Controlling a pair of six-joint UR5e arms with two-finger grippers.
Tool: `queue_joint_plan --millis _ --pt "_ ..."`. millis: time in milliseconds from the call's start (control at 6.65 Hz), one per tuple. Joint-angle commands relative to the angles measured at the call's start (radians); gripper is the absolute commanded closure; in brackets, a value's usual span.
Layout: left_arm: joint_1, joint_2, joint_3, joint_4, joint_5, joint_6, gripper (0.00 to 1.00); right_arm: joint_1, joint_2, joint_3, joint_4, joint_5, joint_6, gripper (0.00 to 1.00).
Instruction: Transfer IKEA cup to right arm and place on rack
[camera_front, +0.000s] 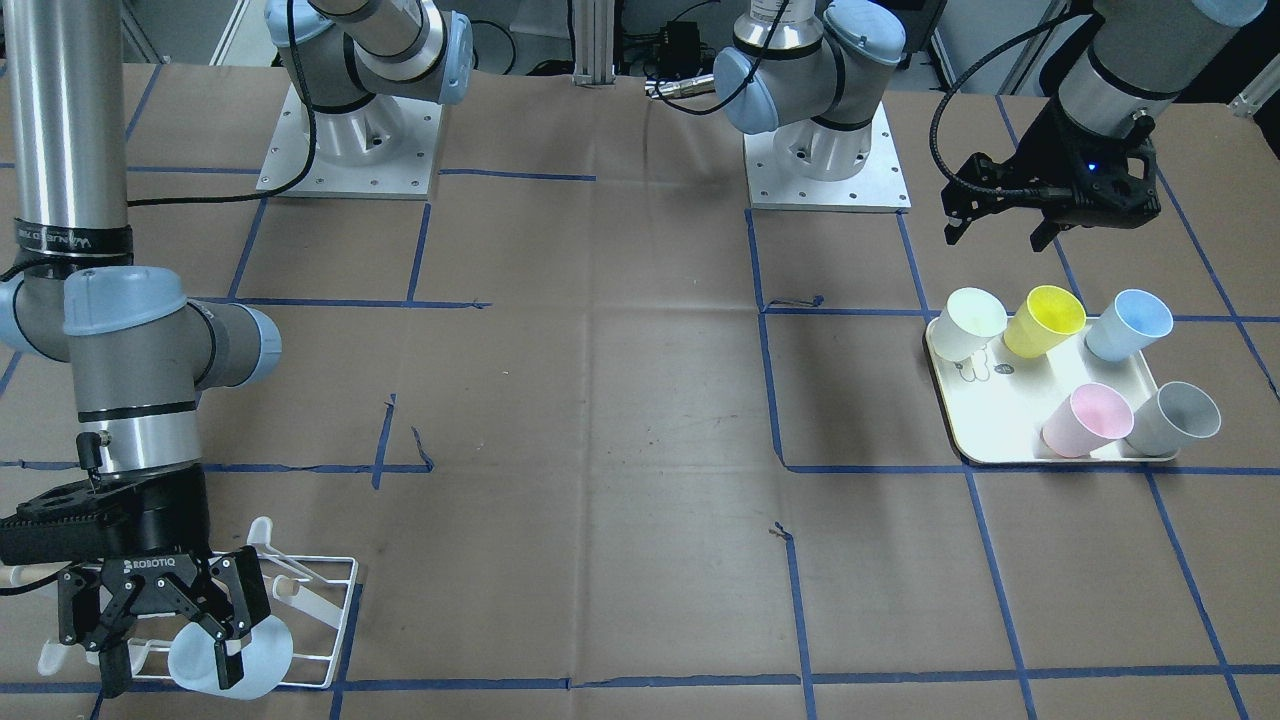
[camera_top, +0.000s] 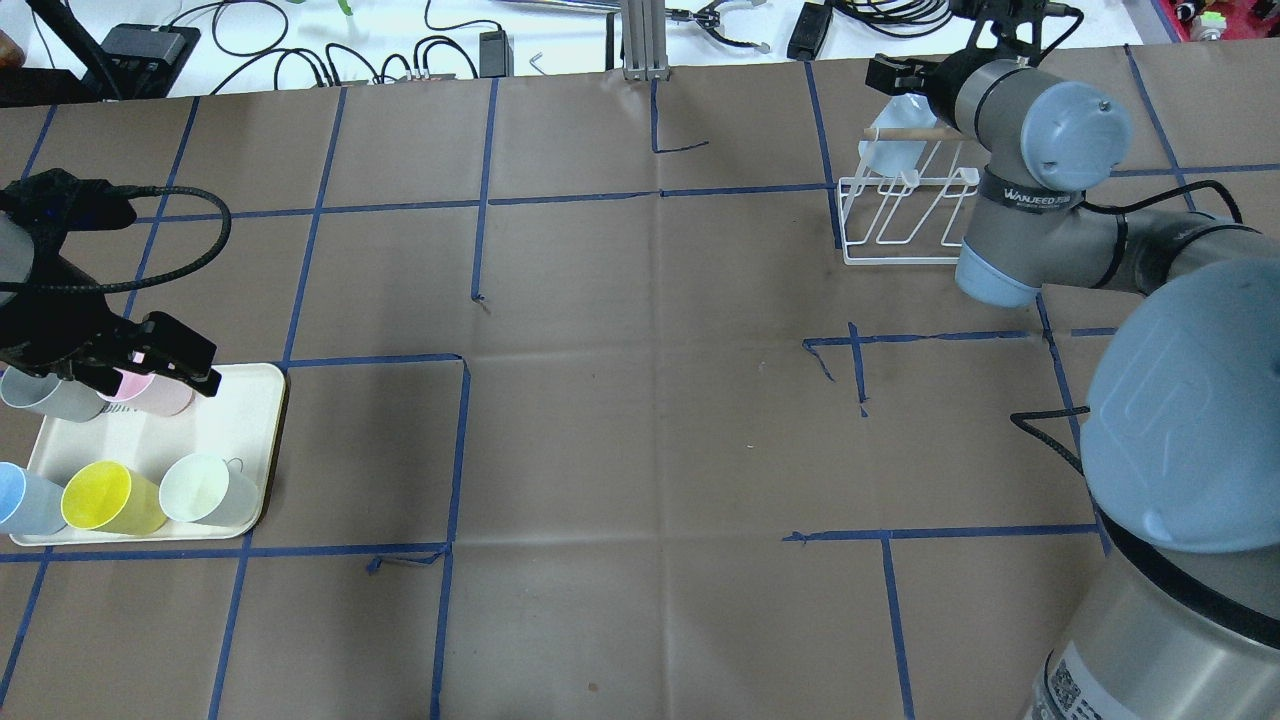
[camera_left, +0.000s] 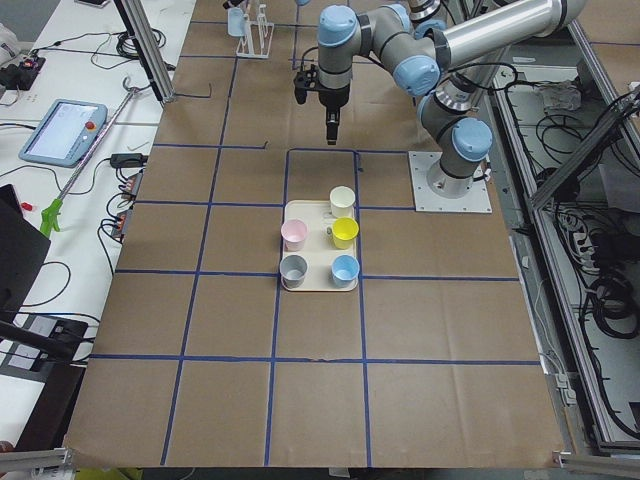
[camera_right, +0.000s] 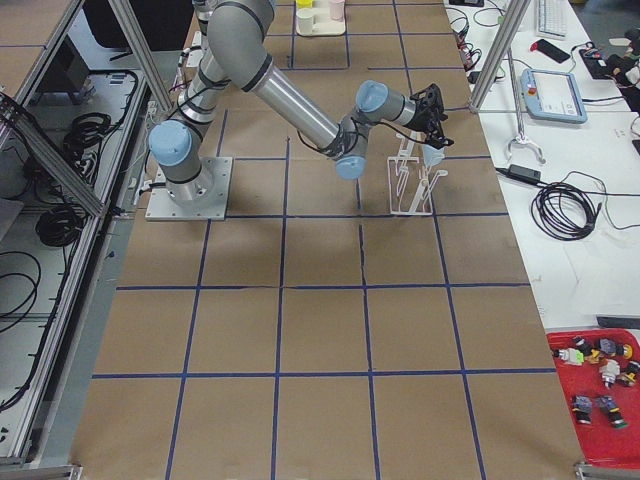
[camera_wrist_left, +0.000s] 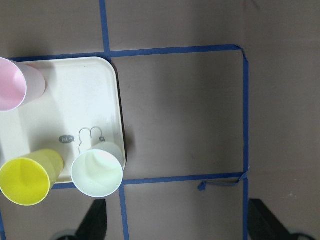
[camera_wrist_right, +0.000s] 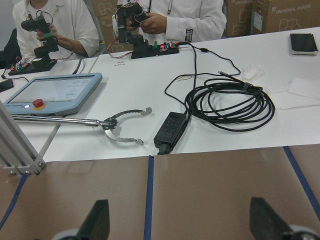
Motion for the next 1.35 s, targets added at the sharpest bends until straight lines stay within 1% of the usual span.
queue_joint_plan --millis 0,301,451,752,902,1203 --pt "0.053 0.024 -0.089 0.083 0.041 0.079 0.01 0.012 -0.037 -0.006 0.0 -0.001 -0.003 0.0" --pt "0.056 -0.004 -0.096 0.107 0.04 0.087 0.01 0.045 -0.11 -0.006 0.018 0.011 0.002 0.0" --pt "0.056 -0.005 -0.147 0.153 0.034 0.084 0.01 0.07 -0.161 -0.005 0.093 0.014 0.002 0.0" --pt "0.058 -0.01 -0.271 0.323 0.038 0.087 0.01 0.125 -0.267 0.004 0.196 0.014 0.013 0.0" --pt "0.088 -0.033 -0.311 0.38 0.037 0.087 0.01 0.156 -0.282 0.003 0.21 0.014 0.099 0.0" --pt "0.125 -0.1 -0.369 0.477 0.038 0.086 0.01 0.176 -0.284 0.029 0.207 0.02 0.396 0.0"
